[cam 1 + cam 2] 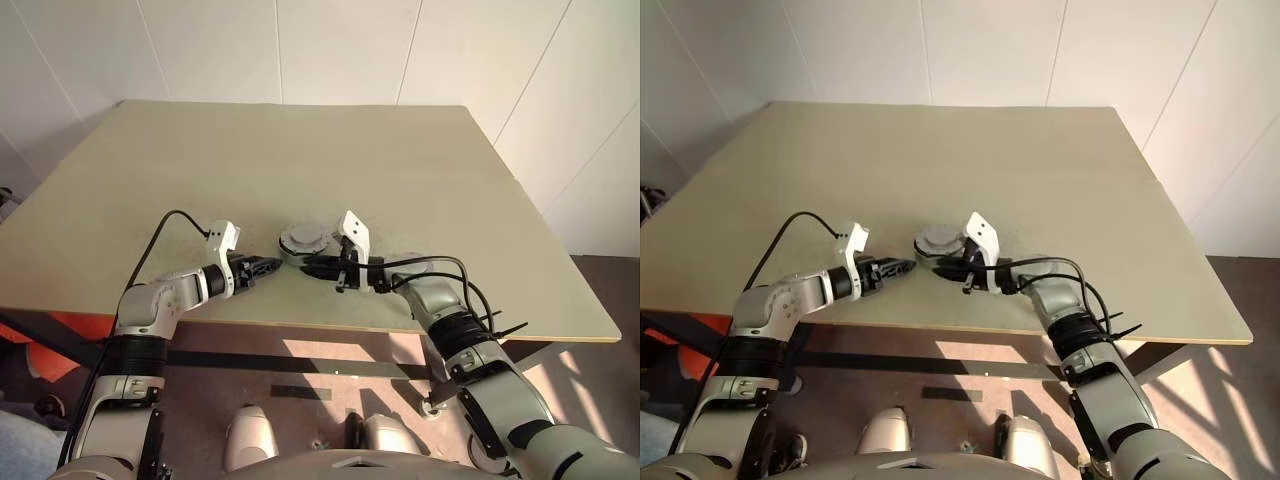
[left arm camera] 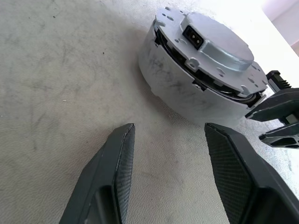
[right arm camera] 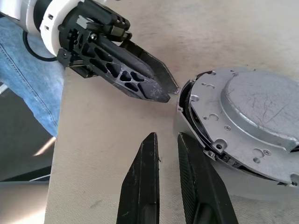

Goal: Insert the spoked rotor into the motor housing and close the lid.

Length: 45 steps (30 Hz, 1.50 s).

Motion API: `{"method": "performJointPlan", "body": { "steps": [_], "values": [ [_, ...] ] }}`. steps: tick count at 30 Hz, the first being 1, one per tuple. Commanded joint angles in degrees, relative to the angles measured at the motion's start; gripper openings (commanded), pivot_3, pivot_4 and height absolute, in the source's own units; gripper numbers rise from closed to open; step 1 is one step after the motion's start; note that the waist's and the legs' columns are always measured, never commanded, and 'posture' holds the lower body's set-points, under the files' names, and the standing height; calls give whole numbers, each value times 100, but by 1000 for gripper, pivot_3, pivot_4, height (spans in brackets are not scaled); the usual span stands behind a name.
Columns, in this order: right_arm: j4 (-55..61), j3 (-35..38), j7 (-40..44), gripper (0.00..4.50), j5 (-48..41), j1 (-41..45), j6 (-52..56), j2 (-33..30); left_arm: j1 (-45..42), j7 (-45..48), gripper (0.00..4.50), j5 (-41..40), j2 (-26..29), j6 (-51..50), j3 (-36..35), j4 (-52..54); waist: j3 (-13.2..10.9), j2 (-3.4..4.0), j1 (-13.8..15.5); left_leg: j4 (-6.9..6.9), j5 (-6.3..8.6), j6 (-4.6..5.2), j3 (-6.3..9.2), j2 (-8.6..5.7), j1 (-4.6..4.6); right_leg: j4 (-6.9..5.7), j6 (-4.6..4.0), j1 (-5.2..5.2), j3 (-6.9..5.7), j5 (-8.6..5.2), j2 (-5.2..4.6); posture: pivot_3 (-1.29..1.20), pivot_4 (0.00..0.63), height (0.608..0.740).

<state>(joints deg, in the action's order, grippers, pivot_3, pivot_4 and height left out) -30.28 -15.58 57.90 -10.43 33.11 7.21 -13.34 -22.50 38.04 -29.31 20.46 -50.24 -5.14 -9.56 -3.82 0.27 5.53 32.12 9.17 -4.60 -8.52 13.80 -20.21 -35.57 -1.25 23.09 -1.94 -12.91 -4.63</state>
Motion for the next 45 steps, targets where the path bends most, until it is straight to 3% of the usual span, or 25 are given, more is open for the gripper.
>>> {"method": "performJointPlan", "body": {
  "steps": [1,7,18,22,26,30,37,45],
  "values": [
    [-29,262,-158,672,27,206,-151,-2,-74,-30,2529,-64,24,71,-118,160,0,0,-2,0,0,0,0,0,0,0,0,0,0,0,0,0,0,740],
    [-89,211,-262,672,258,217,-200,-57,-111,-31,2529,-61,15,107,-123,103,0,0,-7,0,0,0,0,0,1,0,0,0,1,0,0,0,0,740],
    [1994,143,-88,672,253,-197,487,-709,-92,282,2529,-416,125,-182,-158,358,-1,-1,-10,-1,16,16,-2,1,1,-1,0,0,18,1,12,0,0,740],
    [1544,262,-477,672,374,213,492,-491,-234,303,2529,-445,138,-51,-241,245,-1,-1,-15,0,27,13,-3,5,-1,3,-1,2,24,1,20,0,0,740],
    [202,275,-1111,672,710,795,340,-229,-365,254,2529,-358,103,198,-326,81,-1,-1,-17,3,27,11,-6,4,0,1,-1,3,28,1,19,0,0,740],
    [-722,364,-1275,1572,751,1224,104,-29,-390,231,2529,-346,110,294,-359,64,-1,-1,-12,5,27,11,-6,0,-3,1,-1,2,31,1,17,0,0,740],
    [-898,363,-1102,4023,793,1316,-142,98,-233,177,2529,-360,145,340,-442,137,-1,-1,-23,4,33,7,-7,2,-3,2,-2,2,31,1,20,0,0,740],
    [-137,387,-759,4023,653,1038,258,233,-170,180,2529,-368,239,340,-493,130,-1,-1,-17,8,36,10,-6,2,-2,0,-2,2,32,1,19,0,0,740]
  ]
}}
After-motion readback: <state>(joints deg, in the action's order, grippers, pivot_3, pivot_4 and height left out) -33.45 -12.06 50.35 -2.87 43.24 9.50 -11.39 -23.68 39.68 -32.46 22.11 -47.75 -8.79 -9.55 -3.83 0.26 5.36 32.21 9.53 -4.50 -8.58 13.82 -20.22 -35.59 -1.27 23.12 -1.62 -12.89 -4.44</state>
